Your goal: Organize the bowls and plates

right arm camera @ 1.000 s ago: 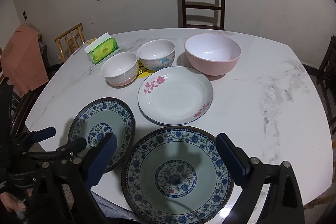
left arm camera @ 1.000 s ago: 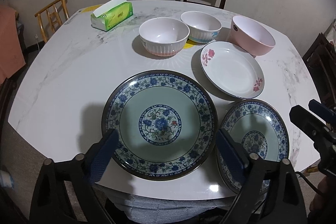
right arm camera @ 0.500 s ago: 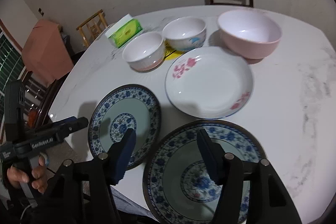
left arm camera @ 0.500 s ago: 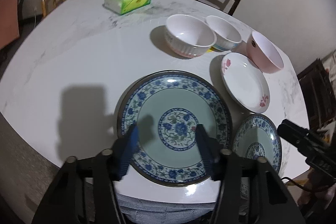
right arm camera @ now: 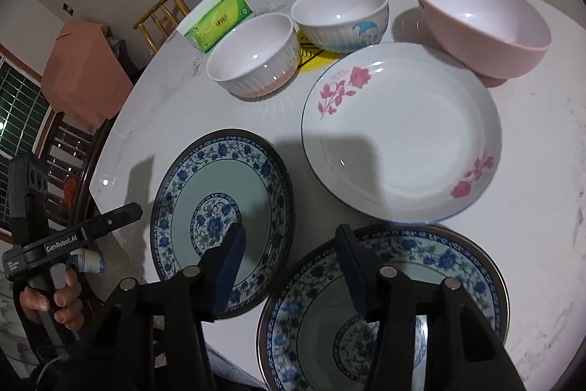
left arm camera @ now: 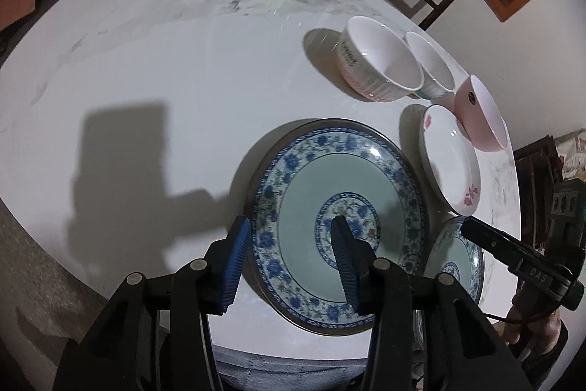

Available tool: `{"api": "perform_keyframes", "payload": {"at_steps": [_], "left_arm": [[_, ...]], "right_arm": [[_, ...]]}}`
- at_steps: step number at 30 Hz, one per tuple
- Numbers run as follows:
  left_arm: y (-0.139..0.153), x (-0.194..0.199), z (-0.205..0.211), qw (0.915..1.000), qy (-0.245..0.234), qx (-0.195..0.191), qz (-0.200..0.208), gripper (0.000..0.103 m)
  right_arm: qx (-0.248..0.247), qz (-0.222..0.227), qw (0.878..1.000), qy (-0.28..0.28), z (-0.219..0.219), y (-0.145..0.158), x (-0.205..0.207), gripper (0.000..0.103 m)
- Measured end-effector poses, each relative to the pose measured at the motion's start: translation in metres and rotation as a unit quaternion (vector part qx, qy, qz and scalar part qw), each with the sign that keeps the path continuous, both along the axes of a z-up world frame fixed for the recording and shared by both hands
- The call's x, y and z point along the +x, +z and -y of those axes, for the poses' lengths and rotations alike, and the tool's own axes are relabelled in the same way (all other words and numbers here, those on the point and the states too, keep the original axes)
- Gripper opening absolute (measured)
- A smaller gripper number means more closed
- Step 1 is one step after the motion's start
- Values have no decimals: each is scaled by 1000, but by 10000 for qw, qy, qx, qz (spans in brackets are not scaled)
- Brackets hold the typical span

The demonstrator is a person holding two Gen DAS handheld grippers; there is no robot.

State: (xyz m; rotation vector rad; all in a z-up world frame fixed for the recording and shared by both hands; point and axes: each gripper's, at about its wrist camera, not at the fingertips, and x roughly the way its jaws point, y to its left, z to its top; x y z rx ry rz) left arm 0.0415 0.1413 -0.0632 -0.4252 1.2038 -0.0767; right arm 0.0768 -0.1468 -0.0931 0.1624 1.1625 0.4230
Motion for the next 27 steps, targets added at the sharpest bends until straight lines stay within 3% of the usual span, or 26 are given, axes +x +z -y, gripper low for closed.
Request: {"api": "perform_keyframes", "payload": {"at_steps": [4,12,22,27], "left_arm": [[-9,2,-8,9998,60,-138,-116,41],[-19,4,-16,9996,69,-193,-208,40],[-31,5,-22,9993,63,-241,-285,24],[-34,7,-23,9993,27,-236,-293,24]], "right_arm": [[-43,-143,9999,34,-5,-9,9,50],[-15,-358,9993,119,-15,-24,20,39],[-27,-430,9990,126,-20,-33,27,25],[14,-472,9988,142,-22,-36,28,22]]}}
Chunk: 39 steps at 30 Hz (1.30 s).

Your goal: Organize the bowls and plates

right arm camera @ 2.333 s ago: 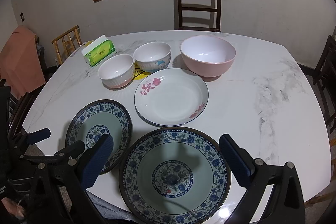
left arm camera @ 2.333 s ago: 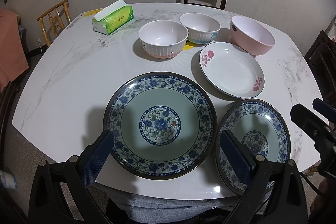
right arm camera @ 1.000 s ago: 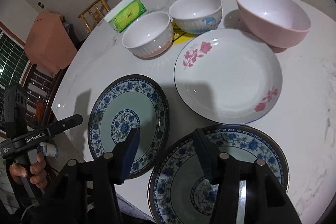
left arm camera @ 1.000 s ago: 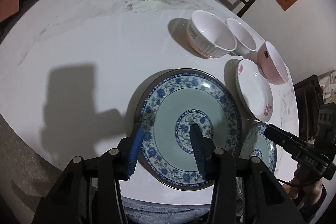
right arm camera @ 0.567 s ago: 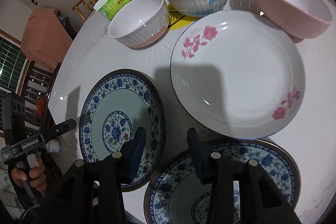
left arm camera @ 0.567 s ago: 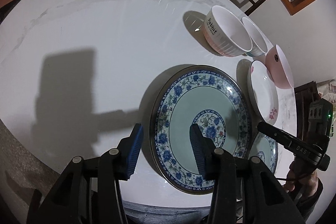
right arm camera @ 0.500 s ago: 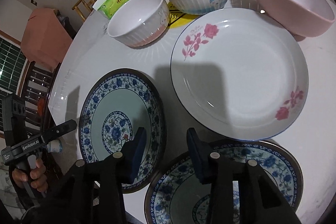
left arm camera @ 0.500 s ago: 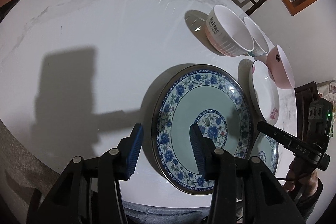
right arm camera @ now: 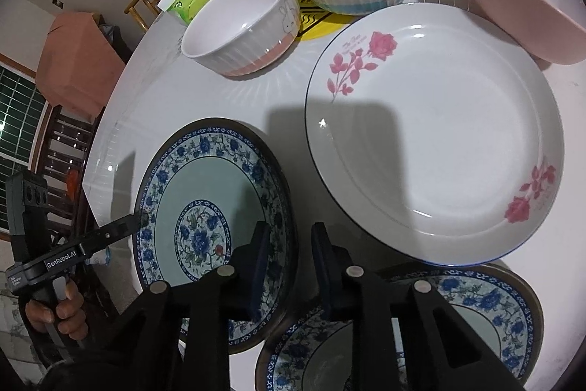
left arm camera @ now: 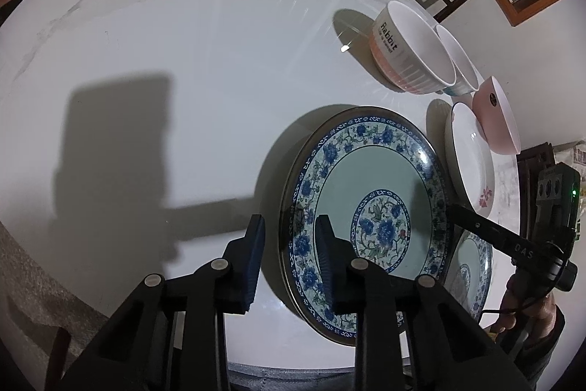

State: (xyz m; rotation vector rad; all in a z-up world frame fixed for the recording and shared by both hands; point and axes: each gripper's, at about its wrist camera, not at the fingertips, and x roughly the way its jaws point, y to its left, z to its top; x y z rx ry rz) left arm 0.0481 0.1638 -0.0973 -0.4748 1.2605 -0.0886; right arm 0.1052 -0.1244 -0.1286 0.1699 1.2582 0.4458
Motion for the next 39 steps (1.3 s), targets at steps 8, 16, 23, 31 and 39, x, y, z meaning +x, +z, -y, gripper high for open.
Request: {"api": "perform_keyframes", "payload": {"at_steps": [8,16,23,31,39], "left_arm": [[-8,3,0,9998,-194,-35,38,11],[-12,4,0,9993,-328,-28,146,12],[-4,4,-5,9992,-299,107,262,13],[9,2,-24,9982,-248,388,379,13],[3,2,-38,9982,-163,464,355,13]], "right_arm": [[19,-19,10000,64,-7,-5,1,16],[-57,76,9999,51,-12,-6,-4,15],[-49,143,9999,32,-26,-2,-15,15],[78,144,9999,48,-53,-1,-25,15],[128,97,9999,63,-65,-10,-27,15]]}}
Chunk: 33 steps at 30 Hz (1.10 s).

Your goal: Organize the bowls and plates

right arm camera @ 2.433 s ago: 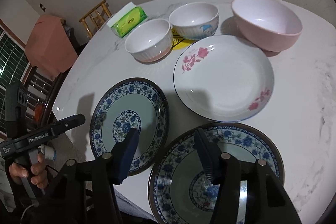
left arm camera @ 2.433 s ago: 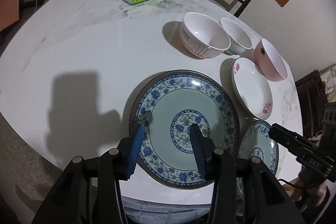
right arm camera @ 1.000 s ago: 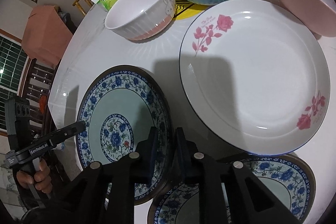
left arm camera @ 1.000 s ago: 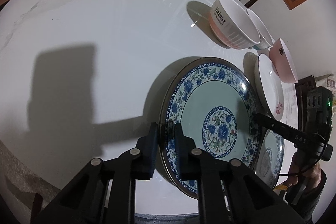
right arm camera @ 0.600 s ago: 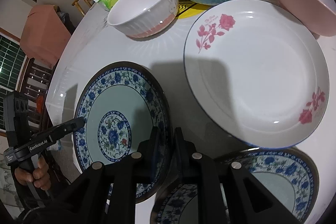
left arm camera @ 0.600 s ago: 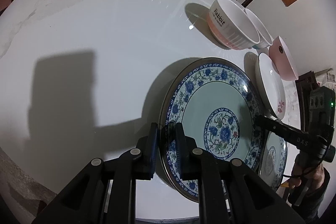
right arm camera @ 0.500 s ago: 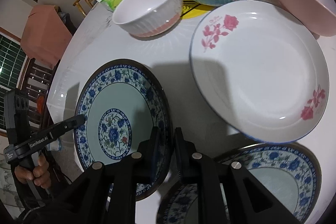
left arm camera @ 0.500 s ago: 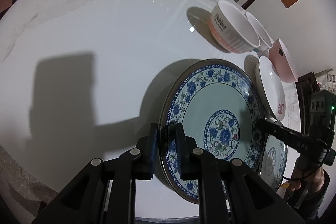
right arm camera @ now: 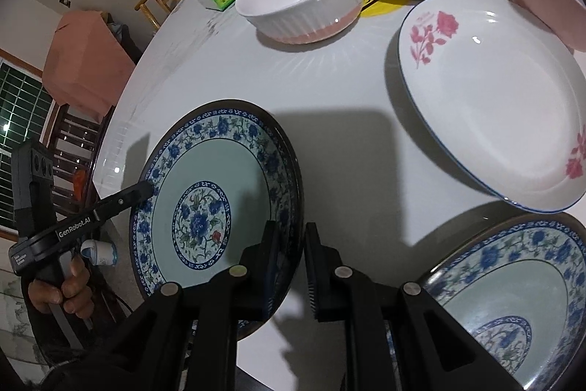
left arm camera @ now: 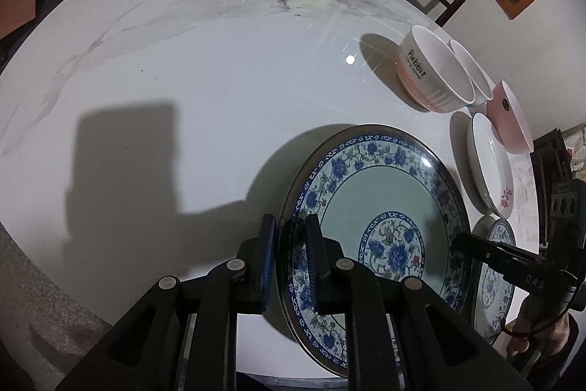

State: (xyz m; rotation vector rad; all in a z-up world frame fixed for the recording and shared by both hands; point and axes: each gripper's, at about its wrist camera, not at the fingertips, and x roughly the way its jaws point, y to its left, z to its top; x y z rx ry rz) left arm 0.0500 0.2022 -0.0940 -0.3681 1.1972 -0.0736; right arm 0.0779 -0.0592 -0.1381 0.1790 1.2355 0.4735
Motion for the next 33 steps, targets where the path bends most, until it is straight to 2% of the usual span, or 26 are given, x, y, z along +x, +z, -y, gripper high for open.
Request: {"api": "perform_keyframes", "payload": {"at_steps": [14,19,24,29,33], "left_arm": [[-10,-2,-5,10000,65,9,53,17],[-7,-4,-4,9993,174,294,117,39],[9,-10,-3,9955,437,752,386,51],[38,-22,18,9854,582,1308,924,60],[54,-30,48,9820,351,1405,1213,62]], "right_arm": [[-127,154,9998,56,-6,0,0,17],[-280,406,9987,89,-6,6,-2,18],[-464,758,9960,-11,3,20,-9,21],[-721,1216,9899,-112,16,36,-21,21],[-866,1619,9828,-217,29,51,-36,21]]}}
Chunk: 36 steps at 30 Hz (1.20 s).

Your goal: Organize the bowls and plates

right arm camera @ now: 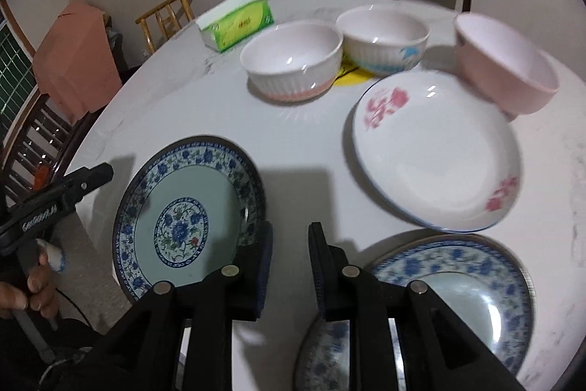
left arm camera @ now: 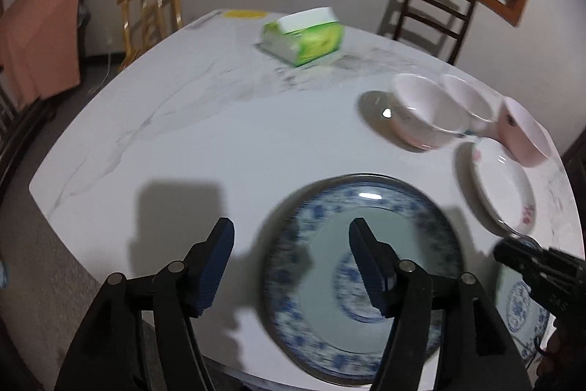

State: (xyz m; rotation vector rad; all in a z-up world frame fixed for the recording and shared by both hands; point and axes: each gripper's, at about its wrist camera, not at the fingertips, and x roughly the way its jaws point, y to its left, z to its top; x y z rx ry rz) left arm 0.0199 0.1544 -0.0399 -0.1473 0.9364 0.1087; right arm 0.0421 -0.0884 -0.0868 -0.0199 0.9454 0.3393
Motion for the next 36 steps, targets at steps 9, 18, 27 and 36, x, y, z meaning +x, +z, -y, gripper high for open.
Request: {"api": "perform_keyframes", "payload": {"at_steps": [9,18,27,36], "left_arm": [[8,-11,79,9968,-787,5,132,63],[9,-26,139,9889,-1477,-99,137,63],[11,-37,167,9843,-1743,152,241,69],[-2,-43,185,9798,-1997,60,40,70]], "right_arm": [[-315,643,9972,-219,25,26,-33,21],[-440,955,9940,-304,54,42,-63,21],[-720,1064,9905,-484,87,44,-84,28],[-796,703,9930,-524,121,31,-93,30]]}}
